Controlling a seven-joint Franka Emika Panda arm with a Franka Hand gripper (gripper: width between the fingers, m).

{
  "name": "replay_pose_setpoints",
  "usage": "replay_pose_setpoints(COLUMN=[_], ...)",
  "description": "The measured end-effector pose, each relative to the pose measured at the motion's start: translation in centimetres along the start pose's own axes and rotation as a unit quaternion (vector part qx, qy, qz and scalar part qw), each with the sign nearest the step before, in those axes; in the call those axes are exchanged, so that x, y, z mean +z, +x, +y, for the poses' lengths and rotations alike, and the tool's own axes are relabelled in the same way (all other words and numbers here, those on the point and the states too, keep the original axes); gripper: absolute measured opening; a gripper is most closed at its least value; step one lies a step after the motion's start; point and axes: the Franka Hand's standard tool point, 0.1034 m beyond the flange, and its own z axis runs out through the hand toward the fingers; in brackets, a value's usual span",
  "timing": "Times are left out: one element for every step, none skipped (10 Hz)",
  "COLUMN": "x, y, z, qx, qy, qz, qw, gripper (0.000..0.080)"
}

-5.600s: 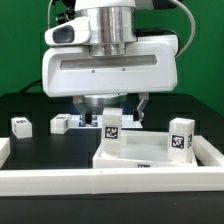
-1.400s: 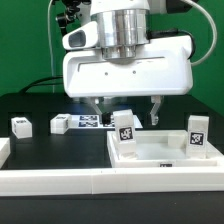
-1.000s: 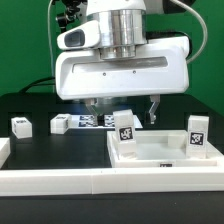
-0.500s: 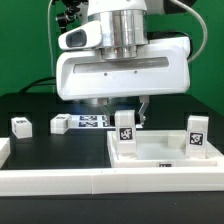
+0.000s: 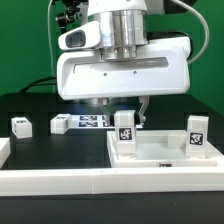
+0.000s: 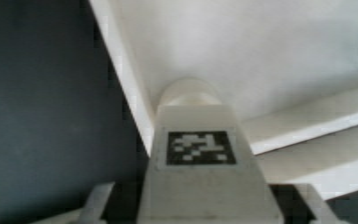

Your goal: Assemble square table

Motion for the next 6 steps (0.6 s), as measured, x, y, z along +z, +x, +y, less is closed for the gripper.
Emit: replay_pose_setpoints(x=[0.01, 0.02, 0.04, 0.07, 0.09, 0.12], y=[-0.05, -0.07, -0.06, -0.02, -0.01, -0.03], z=[-0.06, -0.09, -0.1, -0.12, -0.13, -0.19], qx=[0.058, 0.105, 0.169, 0.227, 0.271, 0.324], qy=[-0.002, -0.002, -0.002, -0.002, -0.002, -0.003], qz=[0.001, 0.001, 0.001, 0.001, 0.0, 0.0], qw=[0.998, 0.994, 0.986, 0.974, 0.963, 0.946], gripper=[0.0289, 0.0291, 0.0291, 0.0291, 0.0291, 0.0291])
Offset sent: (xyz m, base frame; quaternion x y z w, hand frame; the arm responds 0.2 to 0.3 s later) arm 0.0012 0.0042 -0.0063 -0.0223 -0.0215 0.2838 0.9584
